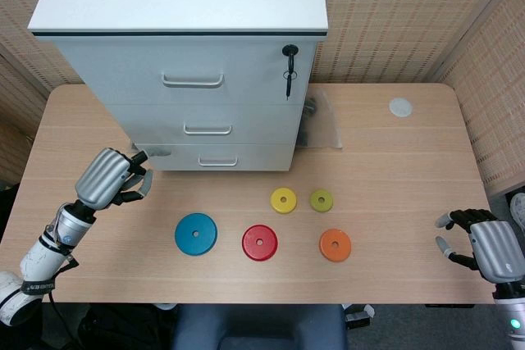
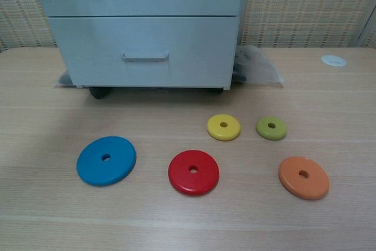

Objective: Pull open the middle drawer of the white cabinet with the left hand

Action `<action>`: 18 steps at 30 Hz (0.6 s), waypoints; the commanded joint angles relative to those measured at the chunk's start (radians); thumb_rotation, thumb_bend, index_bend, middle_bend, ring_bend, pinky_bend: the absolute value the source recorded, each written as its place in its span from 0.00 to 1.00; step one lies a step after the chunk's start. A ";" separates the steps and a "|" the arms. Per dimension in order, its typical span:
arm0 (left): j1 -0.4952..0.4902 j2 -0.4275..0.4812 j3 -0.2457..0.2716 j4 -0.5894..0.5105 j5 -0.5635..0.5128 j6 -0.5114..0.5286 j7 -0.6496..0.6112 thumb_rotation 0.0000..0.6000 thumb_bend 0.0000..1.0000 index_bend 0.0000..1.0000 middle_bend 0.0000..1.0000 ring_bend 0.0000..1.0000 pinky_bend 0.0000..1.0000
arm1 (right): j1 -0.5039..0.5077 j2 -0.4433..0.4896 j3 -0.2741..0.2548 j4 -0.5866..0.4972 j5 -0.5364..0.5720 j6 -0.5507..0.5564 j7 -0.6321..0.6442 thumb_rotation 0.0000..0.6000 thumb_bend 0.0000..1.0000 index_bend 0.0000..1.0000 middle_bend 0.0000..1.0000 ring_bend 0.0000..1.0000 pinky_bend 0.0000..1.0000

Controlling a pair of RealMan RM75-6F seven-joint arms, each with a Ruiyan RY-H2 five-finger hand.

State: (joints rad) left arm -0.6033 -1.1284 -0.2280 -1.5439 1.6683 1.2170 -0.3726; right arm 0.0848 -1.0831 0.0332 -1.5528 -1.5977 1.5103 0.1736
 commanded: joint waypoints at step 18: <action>-0.157 -0.046 -0.052 -0.001 -0.171 -0.169 0.091 1.00 0.65 0.23 0.99 1.00 1.00 | -0.009 -0.011 -0.005 0.039 0.014 -0.001 0.035 1.00 0.27 0.48 0.52 0.43 0.40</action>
State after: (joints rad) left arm -0.7579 -1.1728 -0.2800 -1.5471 1.4997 1.0500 -0.2834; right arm 0.0761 -1.0936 0.0281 -1.5139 -1.5838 1.5092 0.2079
